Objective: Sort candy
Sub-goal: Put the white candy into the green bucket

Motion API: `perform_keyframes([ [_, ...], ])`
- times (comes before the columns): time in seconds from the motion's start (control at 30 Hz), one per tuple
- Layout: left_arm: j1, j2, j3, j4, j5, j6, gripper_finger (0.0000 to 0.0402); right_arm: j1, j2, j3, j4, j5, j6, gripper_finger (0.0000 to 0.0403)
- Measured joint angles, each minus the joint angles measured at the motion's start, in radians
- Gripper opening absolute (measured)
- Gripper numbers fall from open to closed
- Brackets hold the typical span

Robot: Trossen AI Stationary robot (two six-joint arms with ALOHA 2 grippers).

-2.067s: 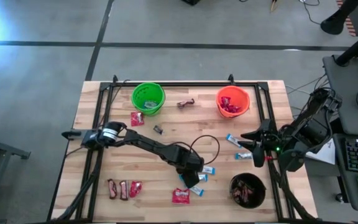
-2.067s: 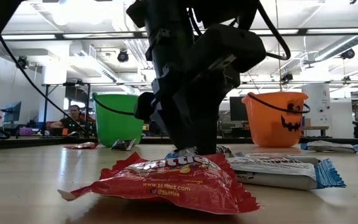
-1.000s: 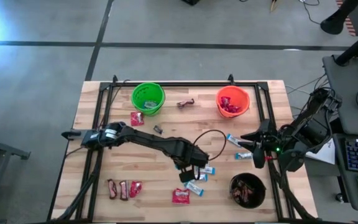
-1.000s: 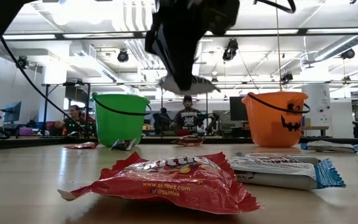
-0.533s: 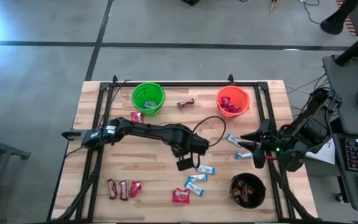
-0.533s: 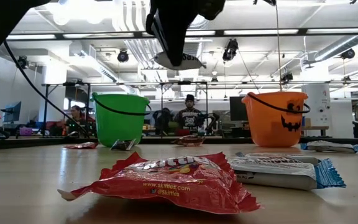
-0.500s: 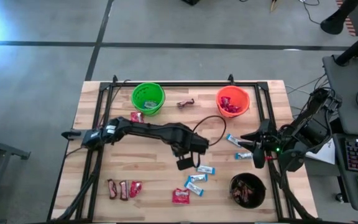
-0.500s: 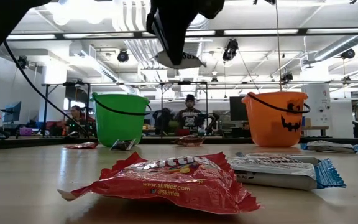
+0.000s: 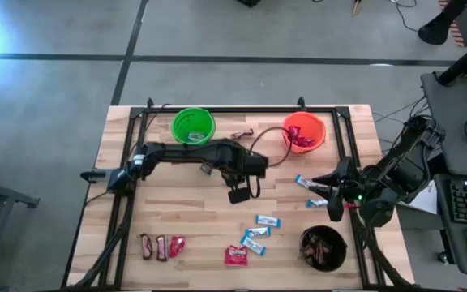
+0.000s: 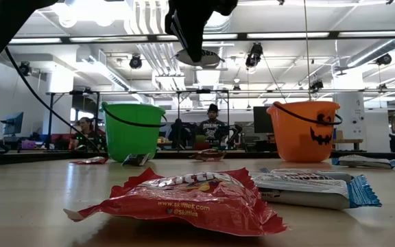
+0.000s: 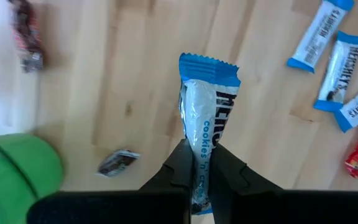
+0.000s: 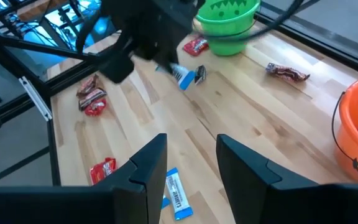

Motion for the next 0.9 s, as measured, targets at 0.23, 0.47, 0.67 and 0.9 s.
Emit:
perform_keyframes([
  [0.23,0.062,-0.056,0.000,0.000,-0.004,0.060,0.0002,0.000,0.019,0.000,0.002,0.029,0.008,0.0125],
  [0.47,0.124,-0.106,-0.001,0.000,-0.005,0.123,0.0002,0.000,0.025,0.000,0.007,0.053,0.027,0.0126],
  [0.67,0.189,-0.142,-0.001,0.000,-0.004,0.181,0.0002,0.000,0.025,0.000,0.019,0.054,0.028,0.0124],
  [0.9,0.277,-0.183,-0.001,0.000,-0.003,0.245,0.0002,0.000,0.025,0.000,0.029,0.059,0.028,0.0127],
])
